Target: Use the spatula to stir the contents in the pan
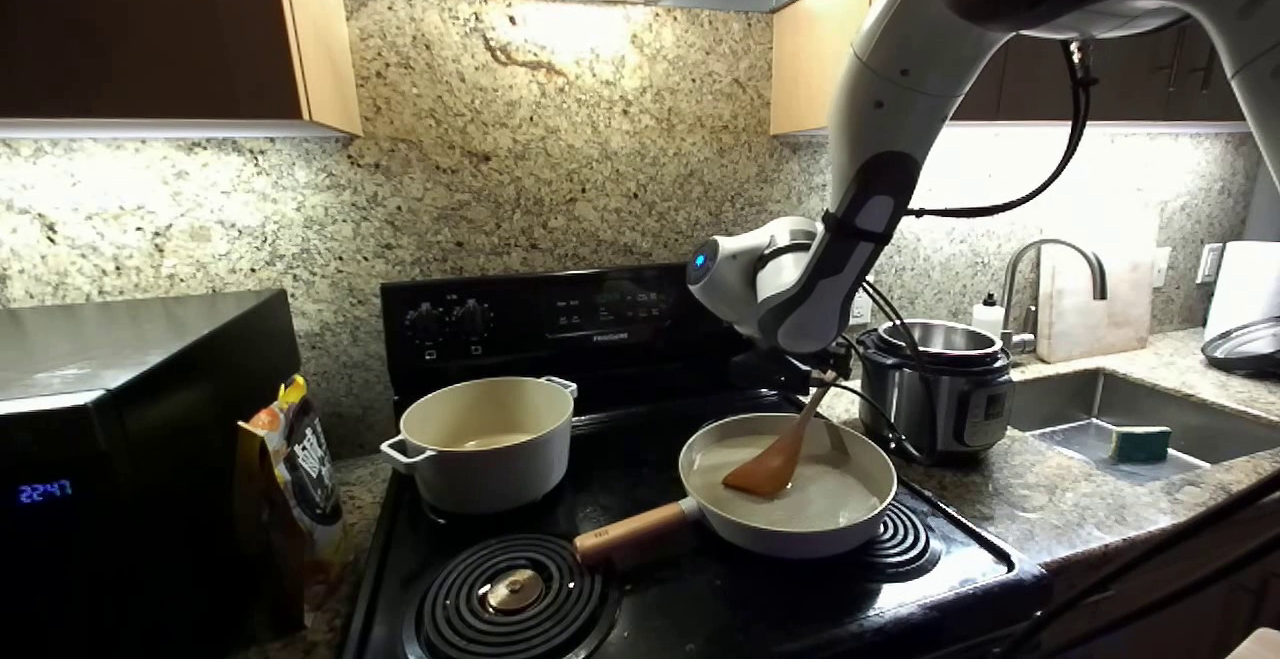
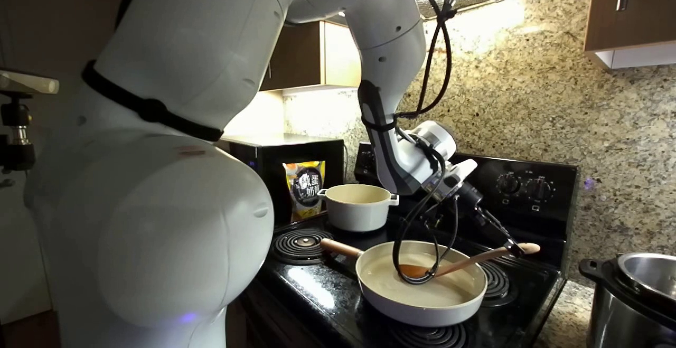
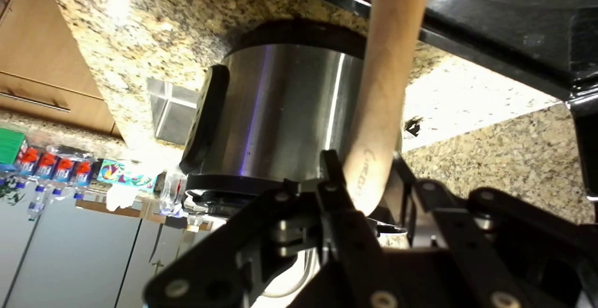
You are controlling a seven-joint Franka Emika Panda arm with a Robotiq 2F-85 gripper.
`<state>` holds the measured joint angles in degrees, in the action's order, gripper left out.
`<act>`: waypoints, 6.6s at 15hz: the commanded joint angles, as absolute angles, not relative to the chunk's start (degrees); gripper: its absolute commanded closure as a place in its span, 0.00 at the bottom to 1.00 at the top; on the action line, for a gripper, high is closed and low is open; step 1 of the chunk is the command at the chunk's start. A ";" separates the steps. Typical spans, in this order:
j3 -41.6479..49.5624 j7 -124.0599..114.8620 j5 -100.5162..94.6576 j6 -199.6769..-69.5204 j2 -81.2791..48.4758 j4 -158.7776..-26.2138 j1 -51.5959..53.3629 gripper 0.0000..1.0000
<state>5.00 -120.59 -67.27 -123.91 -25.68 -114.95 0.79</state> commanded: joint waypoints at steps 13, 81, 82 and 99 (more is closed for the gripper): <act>4.01 -120.19 -66.03 -124.31 -25.57 -115.78 0.82 0.89; 1.07 -128.73 -85.32 -128.79 -15.02 -130.85 -1.62 0.00; 1.26 -127.83 -87.11 -131.35 -13.65 -132.04 -1.97 0.00; 8.48 -88.31 -97.96 -164.04 -0.01 -140.41 -7.00 0.00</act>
